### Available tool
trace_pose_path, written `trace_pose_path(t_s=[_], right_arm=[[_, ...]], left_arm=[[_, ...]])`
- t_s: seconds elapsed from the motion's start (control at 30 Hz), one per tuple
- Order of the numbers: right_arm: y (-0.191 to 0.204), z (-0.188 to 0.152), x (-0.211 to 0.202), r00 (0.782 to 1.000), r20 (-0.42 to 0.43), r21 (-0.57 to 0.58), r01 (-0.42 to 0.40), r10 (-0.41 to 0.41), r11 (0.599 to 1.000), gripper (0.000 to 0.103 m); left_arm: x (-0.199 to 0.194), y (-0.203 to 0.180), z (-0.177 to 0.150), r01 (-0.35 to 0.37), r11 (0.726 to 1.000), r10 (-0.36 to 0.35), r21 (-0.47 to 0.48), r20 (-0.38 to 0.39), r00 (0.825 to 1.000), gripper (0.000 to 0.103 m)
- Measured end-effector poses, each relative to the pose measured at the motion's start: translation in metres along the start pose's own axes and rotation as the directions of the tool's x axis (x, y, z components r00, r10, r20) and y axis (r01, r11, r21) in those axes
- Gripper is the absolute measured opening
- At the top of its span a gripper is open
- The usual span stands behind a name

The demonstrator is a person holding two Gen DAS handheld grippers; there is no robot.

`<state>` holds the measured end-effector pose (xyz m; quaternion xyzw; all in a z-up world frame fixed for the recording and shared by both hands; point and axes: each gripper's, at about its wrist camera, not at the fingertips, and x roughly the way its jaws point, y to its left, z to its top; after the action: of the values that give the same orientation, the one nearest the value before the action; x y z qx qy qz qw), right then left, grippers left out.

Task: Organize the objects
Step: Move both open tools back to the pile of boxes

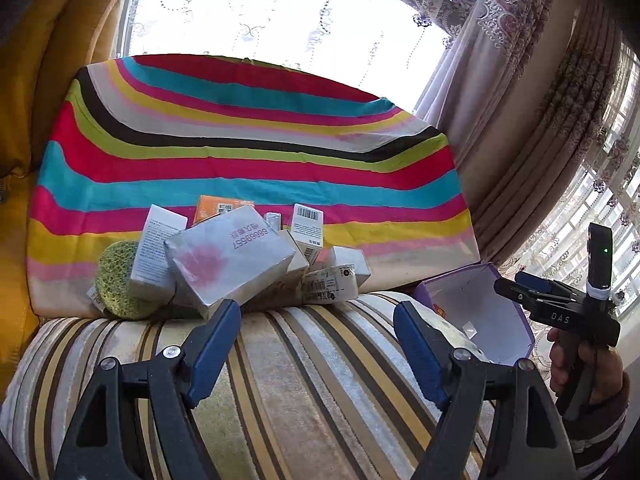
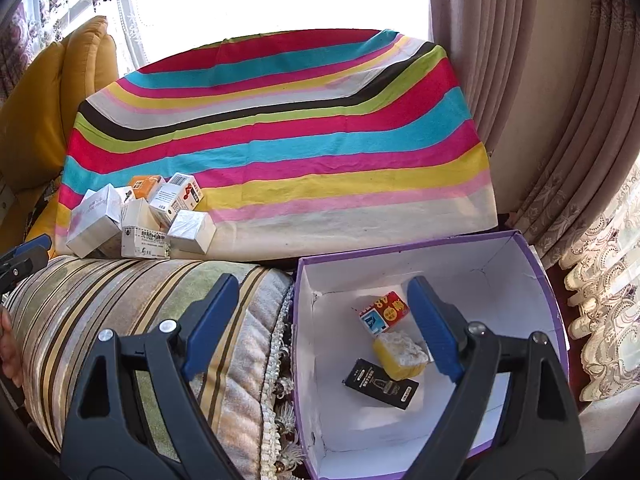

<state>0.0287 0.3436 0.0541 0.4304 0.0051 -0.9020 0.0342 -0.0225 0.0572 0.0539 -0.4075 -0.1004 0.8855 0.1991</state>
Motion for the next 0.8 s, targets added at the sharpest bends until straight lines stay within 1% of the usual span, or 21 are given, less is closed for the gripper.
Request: trace_pose_path(t_s=[0.17, 0.33, 0.4, 0.53, 0.63, 0.73, 0.8], right_arm=[[0.026, 0.006, 0.006, 0.999, -0.017, -0.050, -0.037, 0.036, 0.998, 0.088], [0.055, 0.011, 0.011, 0.995, -0.037, -0.091, -0.091, 0.088, 0.992, 0.088], [0.067, 0.013, 0.014, 0.994, -0.049, -0.103, -0.107, 0.102, 0.989, 0.088], [0.091, 0.016, 0.024, 0.985, -0.092, -0.114, -0.153, 0.143, 0.982, 0.088], [0.111, 0.018, 0.033, 0.982, -0.120, -0.138, -0.163, 0.147, 0.977, 0.088], [0.130, 0.019, 0.039, 0.979, -0.136, -0.170, -0.173, 0.151, 0.970, 0.088], [0.140, 0.020, 0.046, 0.977, -0.152, -0.175, -0.176, 0.150, 0.969, 0.088]], left_arm=[[-0.006, 0.022, 0.002, -0.029, 0.999, 0.029, -0.017, 0.003, 1.000, 0.080], [-0.004, 0.032, 0.008, -0.052, 0.999, 0.052, 0.015, -0.004, 0.999, 0.080], [-0.001, 0.035, 0.013, -0.071, 0.997, 0.072, 0.038, -0.009, 0.997, 0.080], [0.007, 0.039, 0.022, -0.100, 0.988, 0.104, 0.119, -0.031, 0.994, 0.083], [0.015, 0.040, 0.030, -0.096, 0.976, 0.108, 0.195, -0.052, 0.993, 0.085], [0.021, 0.039, 0.037, -0.092, 0.958, 0.112, 0.273, -0.060, 0.992, 0.087], [0.026, 0.037, 0.040, -0.094, 0.939, 0.123, 0.330, -0.069, 0.990, 0.089]])
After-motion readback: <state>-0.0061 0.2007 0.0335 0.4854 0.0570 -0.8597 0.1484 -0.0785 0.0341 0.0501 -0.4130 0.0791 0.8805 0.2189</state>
